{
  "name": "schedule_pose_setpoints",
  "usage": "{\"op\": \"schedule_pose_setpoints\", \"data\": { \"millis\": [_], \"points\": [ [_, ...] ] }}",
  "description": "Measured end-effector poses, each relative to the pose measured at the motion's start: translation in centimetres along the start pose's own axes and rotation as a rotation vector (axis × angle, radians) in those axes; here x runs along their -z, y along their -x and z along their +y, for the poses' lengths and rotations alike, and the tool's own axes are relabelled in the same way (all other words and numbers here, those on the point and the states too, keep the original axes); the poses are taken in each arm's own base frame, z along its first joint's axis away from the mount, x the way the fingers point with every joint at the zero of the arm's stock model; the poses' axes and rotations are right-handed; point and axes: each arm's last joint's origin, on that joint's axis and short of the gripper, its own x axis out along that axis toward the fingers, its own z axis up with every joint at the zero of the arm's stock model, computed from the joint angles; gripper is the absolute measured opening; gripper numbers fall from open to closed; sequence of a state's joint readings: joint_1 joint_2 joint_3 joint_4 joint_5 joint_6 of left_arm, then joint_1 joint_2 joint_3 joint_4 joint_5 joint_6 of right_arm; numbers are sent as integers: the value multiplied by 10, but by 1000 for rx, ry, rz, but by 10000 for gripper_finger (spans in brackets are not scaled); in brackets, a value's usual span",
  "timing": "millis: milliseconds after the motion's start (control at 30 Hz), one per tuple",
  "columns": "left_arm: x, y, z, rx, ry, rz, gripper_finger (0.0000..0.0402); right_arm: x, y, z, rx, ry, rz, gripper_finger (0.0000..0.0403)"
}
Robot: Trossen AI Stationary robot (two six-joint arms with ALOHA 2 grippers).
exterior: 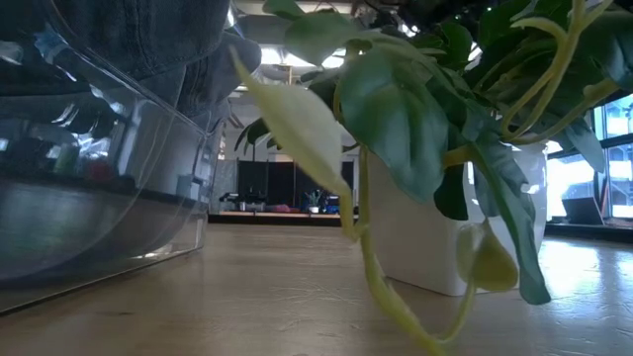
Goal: Pick & Place hat
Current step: Put the gray cap into the right transparent bin
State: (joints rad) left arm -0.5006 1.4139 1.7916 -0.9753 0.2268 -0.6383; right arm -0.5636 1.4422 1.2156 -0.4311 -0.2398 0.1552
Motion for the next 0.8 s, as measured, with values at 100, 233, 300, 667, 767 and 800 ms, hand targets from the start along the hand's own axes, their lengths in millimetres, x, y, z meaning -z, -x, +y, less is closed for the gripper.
{"op": "schedule_pose_setpoints", "data": {
  "millis": [100, 233, 300, 667, 767, 800],
  "points": [
    [1, -12, -9, 33, 17, 4, 24, 4, 0, -1, 7, -10, 42, 172],
    [10, -29, -13, -5, 21, 67, 24, 11, 0, 1, 12, -22, 105, 172],
    [12, -37, -14, -9, -19, 88, 24, 13, 0, 2, 11, -22, 125, 172],
    [28, -68, -1, -155, 10, 290, 24, 17, -3, 18, -22, -40, 154, 172],
    [30, -79, 2, -187, 27, 319, 24, 19, -4, 24, -36, -27, 160, 172],
    [31, -83, 3, -198, 37, 326, 24, 19, -4, 26, -41, -22, 161, 172]
  ]
}}
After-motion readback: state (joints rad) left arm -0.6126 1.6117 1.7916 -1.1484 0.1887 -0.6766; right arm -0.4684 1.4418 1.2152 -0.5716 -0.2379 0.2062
